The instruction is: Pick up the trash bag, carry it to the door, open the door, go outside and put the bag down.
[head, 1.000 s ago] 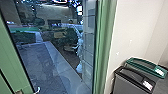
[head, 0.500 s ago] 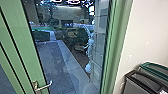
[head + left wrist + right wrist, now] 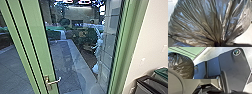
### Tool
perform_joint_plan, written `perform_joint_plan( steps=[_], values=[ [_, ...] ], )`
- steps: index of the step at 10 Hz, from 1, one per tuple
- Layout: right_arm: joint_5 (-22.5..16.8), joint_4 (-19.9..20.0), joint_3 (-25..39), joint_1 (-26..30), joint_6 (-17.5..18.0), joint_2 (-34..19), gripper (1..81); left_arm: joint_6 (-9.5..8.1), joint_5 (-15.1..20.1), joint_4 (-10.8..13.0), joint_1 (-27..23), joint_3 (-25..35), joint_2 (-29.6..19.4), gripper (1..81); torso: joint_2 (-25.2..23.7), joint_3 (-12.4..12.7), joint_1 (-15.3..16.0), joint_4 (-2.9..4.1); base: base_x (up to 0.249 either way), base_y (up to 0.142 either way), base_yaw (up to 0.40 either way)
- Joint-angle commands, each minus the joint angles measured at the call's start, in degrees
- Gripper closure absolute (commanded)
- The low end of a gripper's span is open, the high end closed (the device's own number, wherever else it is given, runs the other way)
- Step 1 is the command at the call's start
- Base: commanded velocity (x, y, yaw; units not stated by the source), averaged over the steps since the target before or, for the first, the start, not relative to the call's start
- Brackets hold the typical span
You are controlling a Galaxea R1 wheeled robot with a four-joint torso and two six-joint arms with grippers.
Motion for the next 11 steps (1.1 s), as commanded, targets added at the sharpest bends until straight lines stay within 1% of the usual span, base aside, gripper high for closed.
perform_joint_plan(
  steps=[1, 4, 11],
  values=[
    [-3.32, -0.96, 0.11, 1.84, -0.22, -0.15, 1.0, 0.17, 4.3, -0.02, -3.06, 0.7, -1.06, 81.1, 0.0, 0.0, 0.0, 0.0, 0.0, 0.0, 0.224],
    [-3.32, -0.96, -0.07, 1.66, -0.13, -0.06, 1.0, 0.17, 4.3, -0.11, -2.97, -0.53, -0.36, 81.1, 0.0, 0.0, 0.0, -0.02, 0.0, 0.0, 0.222],
    [-3.32, -0.61, -0.33, 1.84, -0.04, -0.76, 1.0, 0.08, 4.65, -0.38, -2.97, -0.62, -0.01, 81.1, 0.0, 0.0, 0.0, -0.02, 0.0, 0.0, 0.195]
  ],
)
